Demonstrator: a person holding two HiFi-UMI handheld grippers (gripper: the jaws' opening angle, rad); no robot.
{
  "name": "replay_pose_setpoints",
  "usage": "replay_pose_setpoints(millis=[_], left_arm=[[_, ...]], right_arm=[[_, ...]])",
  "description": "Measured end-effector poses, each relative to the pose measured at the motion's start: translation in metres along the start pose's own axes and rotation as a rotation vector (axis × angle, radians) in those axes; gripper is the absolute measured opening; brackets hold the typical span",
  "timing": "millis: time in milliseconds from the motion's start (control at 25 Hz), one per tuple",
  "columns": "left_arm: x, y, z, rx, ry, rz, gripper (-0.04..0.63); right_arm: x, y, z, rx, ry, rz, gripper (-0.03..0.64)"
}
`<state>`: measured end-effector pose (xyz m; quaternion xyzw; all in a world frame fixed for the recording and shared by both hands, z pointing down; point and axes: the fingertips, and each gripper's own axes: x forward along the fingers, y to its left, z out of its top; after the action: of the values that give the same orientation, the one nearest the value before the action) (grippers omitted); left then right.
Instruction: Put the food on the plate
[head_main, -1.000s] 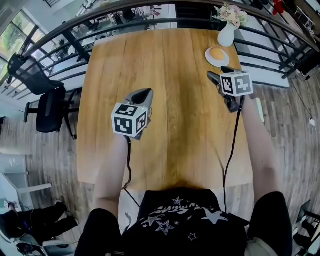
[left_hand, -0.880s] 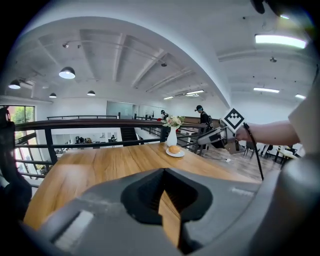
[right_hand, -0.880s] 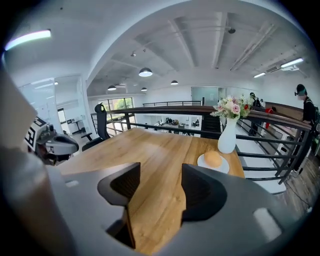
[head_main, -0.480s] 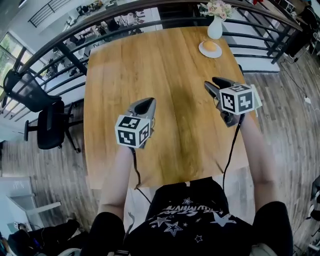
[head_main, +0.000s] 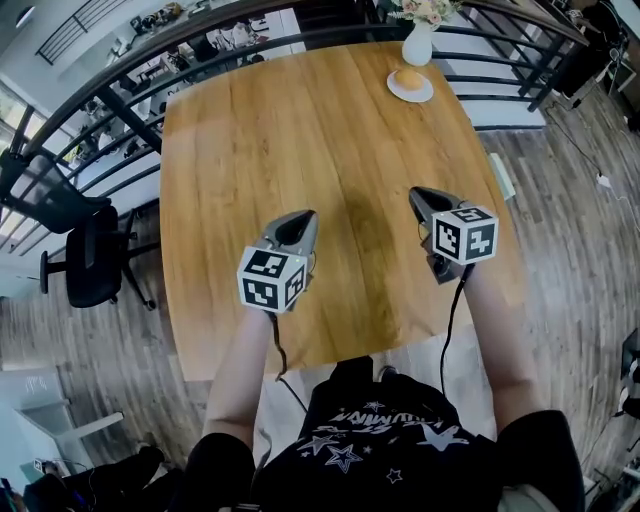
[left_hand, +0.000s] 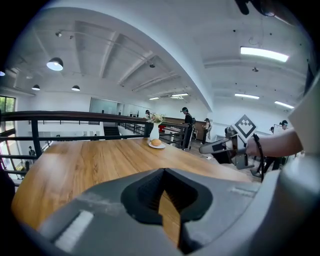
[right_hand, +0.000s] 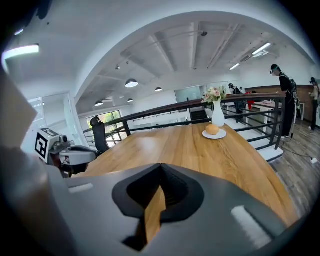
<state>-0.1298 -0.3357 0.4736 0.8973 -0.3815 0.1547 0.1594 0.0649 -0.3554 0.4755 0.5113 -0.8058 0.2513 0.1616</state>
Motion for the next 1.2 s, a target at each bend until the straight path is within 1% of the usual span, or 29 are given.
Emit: replay_pose_setpoints(millis=[200,360,520,680,880,1200], left_arm=[[-0.005,-0.015,-0.018,-0.010,-0.002,0.023,0.000],[-0.015,-0.038,-0.036,-0.024,-0.004,0.053,-0.001],[-0.031,-0.062,-0.047,-0.027,-0.015,0.077,0.000],[-0.053,-0.082,-0.047,-0.034,-0.028,0.104,-0.001],[-0.078,-0.117,-0.054,-0.040,-0.043,0.131,-0.002],[-0.113,-0.170,-0.062,-0.047,-0.074,0.158,-0.001]], right_arm=[[-0.008,-0.002,-0.018,0.040,-0.040,0.019,0.003],[-0.029,0.000,-0.037,0.020,-0.046,0.051,0.002],[-0.052,0.010,-0.051,0.005,-0.058,0.094,0.003],[-0.074,0.021,-0.055,-0.012,-0.068,0.122,0.002],[-0.115,0.032,-0.068,-0.036,-0.076,0.145,0.002],[-0.174,0.043,-0.086,-0.051,-0.098,0.170,0.002]])
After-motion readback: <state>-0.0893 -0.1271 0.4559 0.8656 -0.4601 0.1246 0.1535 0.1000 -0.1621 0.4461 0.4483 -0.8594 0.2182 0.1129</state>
